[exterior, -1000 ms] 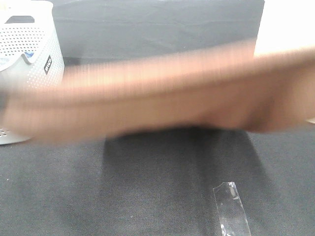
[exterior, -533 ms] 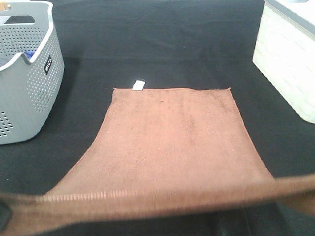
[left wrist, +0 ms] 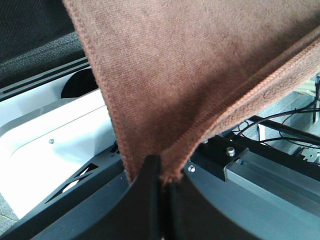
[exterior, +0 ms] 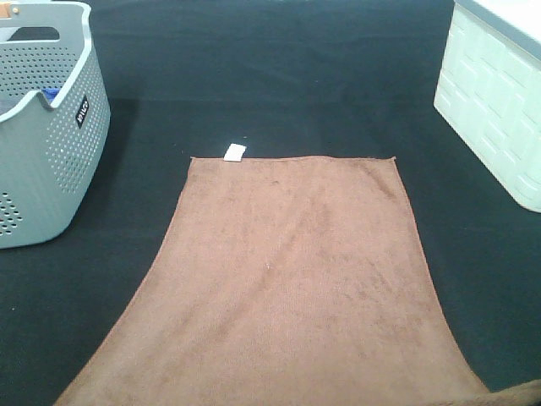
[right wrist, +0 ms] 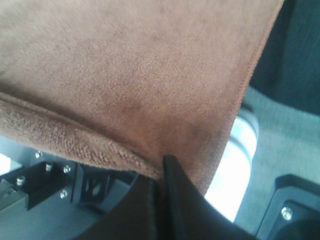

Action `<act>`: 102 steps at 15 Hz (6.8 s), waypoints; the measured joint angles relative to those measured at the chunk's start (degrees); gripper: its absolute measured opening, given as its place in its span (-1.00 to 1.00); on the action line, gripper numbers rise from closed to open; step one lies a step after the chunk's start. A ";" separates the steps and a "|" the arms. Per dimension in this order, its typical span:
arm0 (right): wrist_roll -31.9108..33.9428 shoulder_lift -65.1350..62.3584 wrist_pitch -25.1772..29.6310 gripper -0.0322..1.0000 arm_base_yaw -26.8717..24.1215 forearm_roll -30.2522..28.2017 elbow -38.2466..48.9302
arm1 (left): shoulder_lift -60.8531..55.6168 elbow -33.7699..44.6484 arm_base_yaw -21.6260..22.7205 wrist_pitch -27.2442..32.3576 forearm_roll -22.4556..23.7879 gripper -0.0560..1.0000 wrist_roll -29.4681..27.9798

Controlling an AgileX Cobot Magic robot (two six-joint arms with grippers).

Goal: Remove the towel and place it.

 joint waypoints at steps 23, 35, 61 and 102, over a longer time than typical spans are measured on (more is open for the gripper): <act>-9.05 33.17 -3.95 -0.78 -0.69 -2.58 -1.15 | 42.34 -18.96 -21.08 -1.66 10.66 -0.77 -1.95; -9.51 33.17 -1.26 0.43 -0.86 -0.74 -2.18 | 42.34 -21.37 -21.08 1.95 12.61 0.39 -7.73; -10.31 71.51 -23.49 0.49 -13.18 -6.70 -52.31 | 93.22 -103.88 1.38 3.55 32.43 0.54 -10.71; -11.86 88.98 -23.61 -0.91 -5.96 -11.12 -78.67 | 100.61 -114.13 -0.34 3.72 33.00 -0.89 -7.22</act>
